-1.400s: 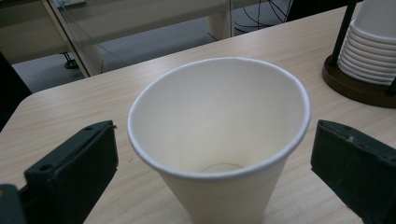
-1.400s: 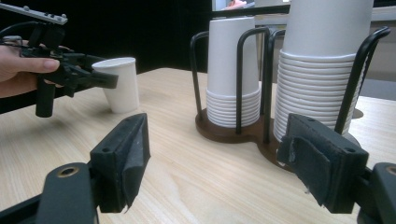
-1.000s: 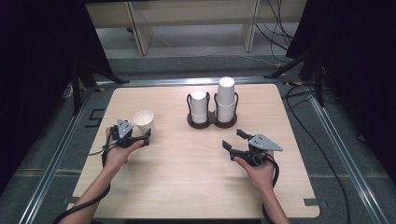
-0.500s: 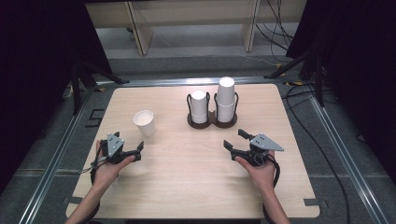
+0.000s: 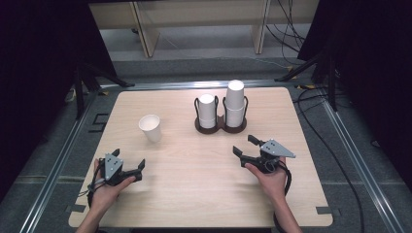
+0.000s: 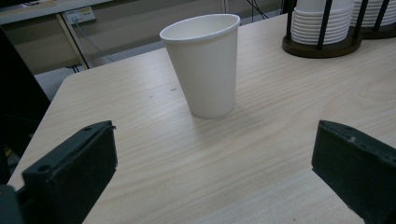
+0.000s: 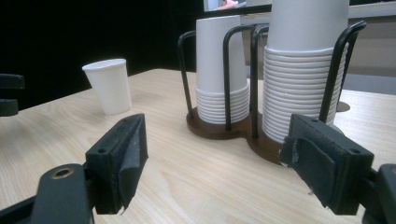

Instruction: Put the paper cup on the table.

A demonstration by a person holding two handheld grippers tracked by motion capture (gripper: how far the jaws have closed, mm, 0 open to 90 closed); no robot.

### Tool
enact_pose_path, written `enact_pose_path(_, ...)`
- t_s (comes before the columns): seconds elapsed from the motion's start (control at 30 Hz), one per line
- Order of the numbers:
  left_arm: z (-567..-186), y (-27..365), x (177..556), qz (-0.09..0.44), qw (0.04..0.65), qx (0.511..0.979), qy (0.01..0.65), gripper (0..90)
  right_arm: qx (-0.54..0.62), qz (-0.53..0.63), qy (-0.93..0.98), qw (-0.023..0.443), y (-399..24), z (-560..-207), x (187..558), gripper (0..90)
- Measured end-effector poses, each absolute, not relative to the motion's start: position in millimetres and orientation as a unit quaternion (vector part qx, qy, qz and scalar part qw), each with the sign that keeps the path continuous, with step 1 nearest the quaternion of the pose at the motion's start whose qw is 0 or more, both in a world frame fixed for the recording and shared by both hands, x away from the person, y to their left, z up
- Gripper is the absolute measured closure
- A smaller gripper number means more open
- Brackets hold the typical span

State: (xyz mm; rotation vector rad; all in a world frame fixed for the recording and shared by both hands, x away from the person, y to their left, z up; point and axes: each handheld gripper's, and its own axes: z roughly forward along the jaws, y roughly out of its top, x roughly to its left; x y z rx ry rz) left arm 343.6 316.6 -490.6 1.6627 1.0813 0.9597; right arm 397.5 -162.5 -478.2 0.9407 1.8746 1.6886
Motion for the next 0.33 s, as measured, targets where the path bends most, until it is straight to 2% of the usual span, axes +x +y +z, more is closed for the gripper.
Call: enact_pose_path(0.33,-494.5,317.2,342.8,0.386,0.456,0.67,0.441,0.0,0.349,0.612,0.675,0.218,-163.1,-479.7,397.8,21.4)
